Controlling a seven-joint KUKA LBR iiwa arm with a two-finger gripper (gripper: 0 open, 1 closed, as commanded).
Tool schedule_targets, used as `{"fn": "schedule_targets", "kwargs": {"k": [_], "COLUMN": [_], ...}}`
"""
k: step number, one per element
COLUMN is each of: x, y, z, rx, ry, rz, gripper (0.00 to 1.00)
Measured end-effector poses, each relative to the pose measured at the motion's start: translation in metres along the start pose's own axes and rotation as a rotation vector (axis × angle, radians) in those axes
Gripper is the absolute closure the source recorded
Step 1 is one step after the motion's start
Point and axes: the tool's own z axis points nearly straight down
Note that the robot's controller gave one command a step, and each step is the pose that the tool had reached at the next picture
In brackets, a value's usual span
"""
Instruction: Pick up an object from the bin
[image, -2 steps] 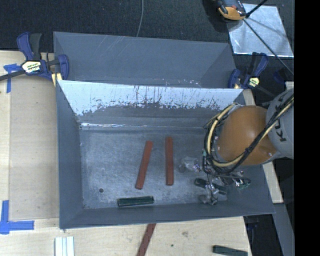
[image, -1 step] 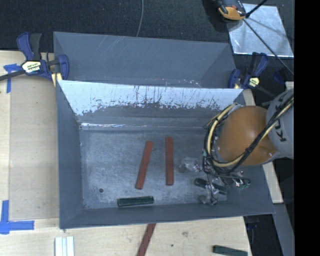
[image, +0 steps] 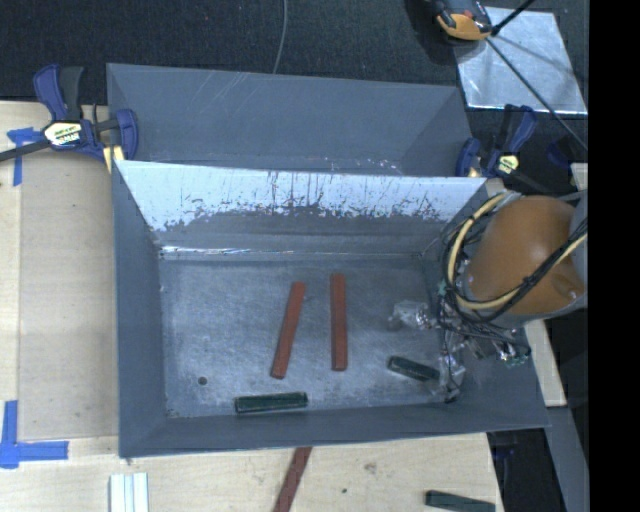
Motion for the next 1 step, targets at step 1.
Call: {"fn": "schedule_targets", "kwargs": {"k": [1], "x": [-0.0422], "y": [-0.0090], "z": [0.0091], "rx": [0.001], "ry": [-0.004], "rz": [0.048], "gripper": [1.00]}}
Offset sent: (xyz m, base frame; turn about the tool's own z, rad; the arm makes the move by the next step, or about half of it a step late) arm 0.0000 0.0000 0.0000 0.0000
